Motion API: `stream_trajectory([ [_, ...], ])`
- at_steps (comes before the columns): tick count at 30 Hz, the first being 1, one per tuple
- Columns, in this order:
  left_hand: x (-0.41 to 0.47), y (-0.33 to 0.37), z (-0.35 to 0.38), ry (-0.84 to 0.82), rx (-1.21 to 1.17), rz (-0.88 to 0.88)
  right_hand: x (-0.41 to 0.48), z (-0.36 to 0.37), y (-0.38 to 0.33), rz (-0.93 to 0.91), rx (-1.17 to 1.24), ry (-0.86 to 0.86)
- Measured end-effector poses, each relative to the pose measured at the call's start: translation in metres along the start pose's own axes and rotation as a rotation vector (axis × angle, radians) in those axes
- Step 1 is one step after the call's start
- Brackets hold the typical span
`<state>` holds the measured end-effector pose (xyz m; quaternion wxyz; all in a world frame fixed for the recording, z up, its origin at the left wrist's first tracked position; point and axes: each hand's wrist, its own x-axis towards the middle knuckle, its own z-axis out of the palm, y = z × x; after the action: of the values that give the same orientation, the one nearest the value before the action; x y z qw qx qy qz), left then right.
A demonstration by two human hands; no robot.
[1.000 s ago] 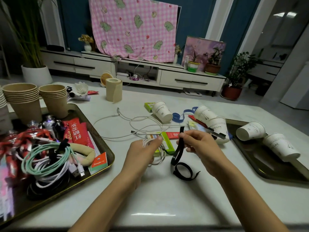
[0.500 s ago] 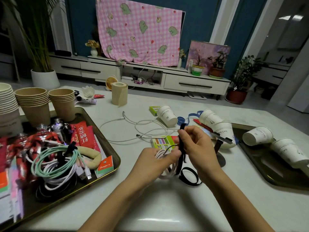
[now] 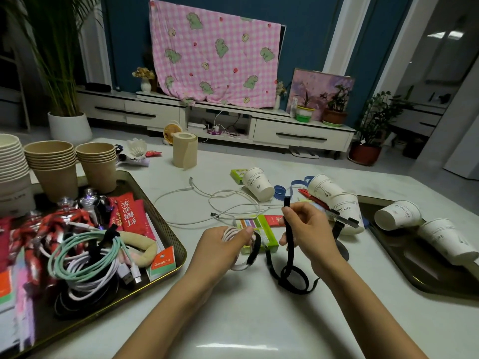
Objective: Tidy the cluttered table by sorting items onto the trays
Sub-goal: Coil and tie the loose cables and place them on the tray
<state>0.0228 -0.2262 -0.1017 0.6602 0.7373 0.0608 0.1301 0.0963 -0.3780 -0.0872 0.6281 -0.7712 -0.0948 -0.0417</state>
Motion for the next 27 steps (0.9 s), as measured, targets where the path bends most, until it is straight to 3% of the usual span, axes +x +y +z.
stream_trajectory([
  [2,0.000,-0.001,-0.001,0.008,0.000,-0.008,0.002,-0.001,0.004,-0.004,-0.181,0.002],
  [4,0.000,-0.001,-0.001,0.016,-0.011,-0.012,0.003,-0.004,0.007,-0.057,-0.576,0.020],
  [6,0.000,-0.001,-0.001,0.022,-0.031,-0.019,-0.006,-0.002,0.004,-0.231,-0.782,0.107],
  [8,0.003,-0.001,-0.002,0.029,-0.045,-0.017,-0.019,0.005,-0.003,-0.327,-0.691,0.062],
  [10,0.005,-0.001,-0.001,0.043,-0.069,-0.025,-0.030,0.017,-0.007,-0.226,-0.626,-0.126],
  [12,0.007,-0.003,-0.001,0.049,-0.093,-0.043,-0.034,0.027,-0.005,-0.116,-0.507,-0.207],
  [15,0.009,-0.004,-0.002,0.043,-0.129,-0.086,-0.034,0.034,-0.003,-0.023,-0.167,-0.141],
  [20,0.011,-0.003,-0.007,0.068,-0.192,-0.102,-0.040,0.035,-0.016,-0.089,0.067,-0.037],
  [24,0.008,-0.003,-0.006,0.103,-0.139,-0.067,-0.058,0.045,-0.030,-0.077,0.226,-0.207],
  [27,0.001,-0.002,-0.003,0.177,-0.061,0.000,-0.067,0.057,-0.028,-0.027,0.240,-0.226],
])
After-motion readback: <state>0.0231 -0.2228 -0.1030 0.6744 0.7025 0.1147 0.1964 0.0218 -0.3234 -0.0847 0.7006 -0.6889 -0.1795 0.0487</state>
